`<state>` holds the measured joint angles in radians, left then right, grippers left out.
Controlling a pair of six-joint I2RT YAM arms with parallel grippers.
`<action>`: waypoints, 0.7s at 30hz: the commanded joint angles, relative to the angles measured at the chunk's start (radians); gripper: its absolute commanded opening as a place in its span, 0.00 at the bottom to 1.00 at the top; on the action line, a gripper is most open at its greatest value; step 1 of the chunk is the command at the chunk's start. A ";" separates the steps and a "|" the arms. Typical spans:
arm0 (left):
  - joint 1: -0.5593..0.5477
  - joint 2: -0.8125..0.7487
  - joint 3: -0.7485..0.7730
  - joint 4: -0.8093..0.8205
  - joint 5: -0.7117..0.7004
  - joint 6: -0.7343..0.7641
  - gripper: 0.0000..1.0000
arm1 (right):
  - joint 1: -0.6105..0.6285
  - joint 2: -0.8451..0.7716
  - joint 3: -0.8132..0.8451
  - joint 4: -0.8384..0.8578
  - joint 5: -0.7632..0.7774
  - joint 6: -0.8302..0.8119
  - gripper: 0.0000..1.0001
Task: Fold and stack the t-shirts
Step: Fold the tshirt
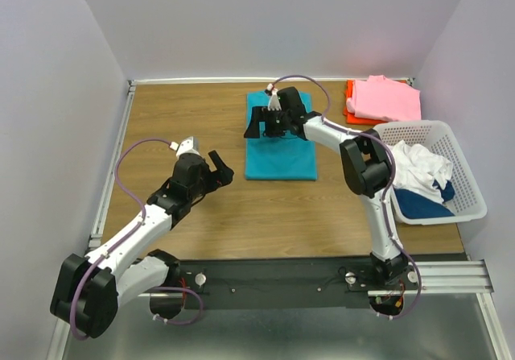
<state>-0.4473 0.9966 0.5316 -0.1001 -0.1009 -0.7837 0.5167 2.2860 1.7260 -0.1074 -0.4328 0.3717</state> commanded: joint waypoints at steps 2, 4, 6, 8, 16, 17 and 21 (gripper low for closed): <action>-0.005 -0.007 -0.019 -0.001 -0.022 -0.006 0.98 | -0.001 0.069 0.151 0.017 0.080 0.026 1.00; -0.005 0.002 -0.022 0.017 -0.004 -0.008 0.98 | -0.001 0.057 0.159 0.015 0.089 0.024 1.00; -0.005 0.017 -0.019 0.030 0.006 0.000 0.98 | -0.001 0.023 0.138 0.014 0.114 0.030 1.00; -0.005 0.031 -0.013 0.057 0.021 0.003 0.98 | -0.006 -0.063 0.068 0.015 0.170 0.044 1.00; -0.010 0.209 0.056 0.186 0.133 0.029 0.98 | -0.098 -0.482 -0.412 0.015 0.359 0.197 1.00; -0.011 0.232 0.064 0.201 0.145 0.034 0.98 | -0.112 -0.563 -0.460 0.017 0.370 0.208 1.00; -0.014 0.350 0.109 0.249 0.162 0.044 0.98 | -0.145 -0.703 -0.684 0.018 0.449 0.225 1.00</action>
<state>-0.4549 1.2812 0.5922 0.0631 0.0067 -0.7670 0.3878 1.6421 1.1648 -0.0776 -0.1005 0.5442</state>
